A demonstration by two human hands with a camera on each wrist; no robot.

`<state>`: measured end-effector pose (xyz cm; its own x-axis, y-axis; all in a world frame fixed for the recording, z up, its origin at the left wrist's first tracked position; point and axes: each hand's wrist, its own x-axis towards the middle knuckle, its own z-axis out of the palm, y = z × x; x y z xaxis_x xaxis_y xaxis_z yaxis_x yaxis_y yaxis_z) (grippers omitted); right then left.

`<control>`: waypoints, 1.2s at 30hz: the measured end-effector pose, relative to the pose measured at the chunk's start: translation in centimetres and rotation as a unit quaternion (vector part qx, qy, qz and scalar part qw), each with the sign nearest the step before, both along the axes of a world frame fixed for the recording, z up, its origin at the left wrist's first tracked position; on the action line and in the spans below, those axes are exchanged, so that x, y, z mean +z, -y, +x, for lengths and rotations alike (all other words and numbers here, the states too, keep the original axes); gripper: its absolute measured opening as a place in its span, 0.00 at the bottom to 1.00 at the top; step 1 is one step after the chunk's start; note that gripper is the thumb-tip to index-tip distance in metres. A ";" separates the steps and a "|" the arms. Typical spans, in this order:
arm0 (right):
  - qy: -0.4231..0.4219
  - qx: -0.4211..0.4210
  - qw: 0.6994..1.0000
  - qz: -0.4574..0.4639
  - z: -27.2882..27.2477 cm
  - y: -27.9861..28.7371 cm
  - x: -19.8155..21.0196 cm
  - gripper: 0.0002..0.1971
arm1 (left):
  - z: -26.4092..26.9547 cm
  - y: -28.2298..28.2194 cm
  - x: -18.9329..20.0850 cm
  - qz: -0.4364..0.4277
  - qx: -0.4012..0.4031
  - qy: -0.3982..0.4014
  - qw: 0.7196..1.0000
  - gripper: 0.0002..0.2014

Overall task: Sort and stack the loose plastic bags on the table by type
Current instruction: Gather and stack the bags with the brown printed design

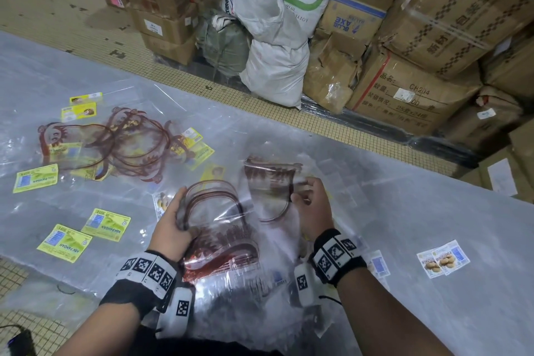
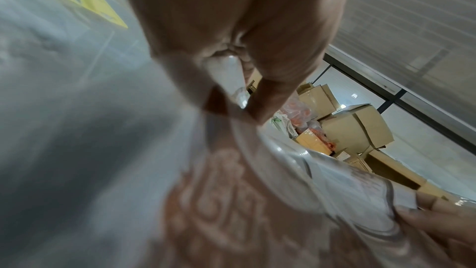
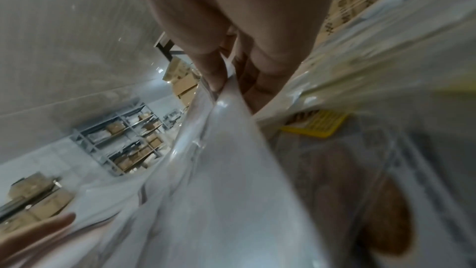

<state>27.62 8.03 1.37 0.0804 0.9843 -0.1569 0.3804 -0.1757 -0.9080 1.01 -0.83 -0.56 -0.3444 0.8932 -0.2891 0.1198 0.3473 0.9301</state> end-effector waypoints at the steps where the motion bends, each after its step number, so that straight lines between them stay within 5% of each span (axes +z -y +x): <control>1: -0.001 0.005 1.000 0.003 0.3 -0.1 0.1 0.16 | -0.1 -0.1 -0.1 0.002 -0.003 -0.004 1.000 0.48; 7: -0.023 -0.028 0.999 0.030 2.9 -1.6 2.4 0.22 | -1.1 -0.8 -1.4 0.001 0.026 0.048 0.999 0.66; 13: -0.078 -0.005 0.994 0.082 5.3 -3.0 8.0 0.27 | 0.6 -1.9 0.7 -0.035 0.025 0.159 0.986 0.35; 18: -0.220 0.038 0.973 0.064 4.4 -2.9 13.0 0.29 | 0.7 -2.2 0.8 -0.031 0.001 0.175 0.984 0.38; 22: -0.322 0.073 0.944 0.004 2.4 -2.5 13.0 0.33 | 0.6 -2.4 0.4 -0.018 -0.012 0.190 0.982 0.39; 28: -0.107 0.145 0.971 -0.158 -1.1 0.6 4.2 0.34 | -0.2 -2.6 0.0 -0.075 0.024 0.222 0.972 0.26; 33: -0.035 0.113 0.982 -0.146 -3.0 1.9 -0.5 0.38 | -0.1 -1.8 0.4 -0.157 0.050 0.289 0.943 0.25; 36: 0.016 0.100 0.986 -0.133 -4.0 1.9 -0.6 0.38 | -0.1 -2.0 0.4 -0.092 0.000 0.206 0.974 0.14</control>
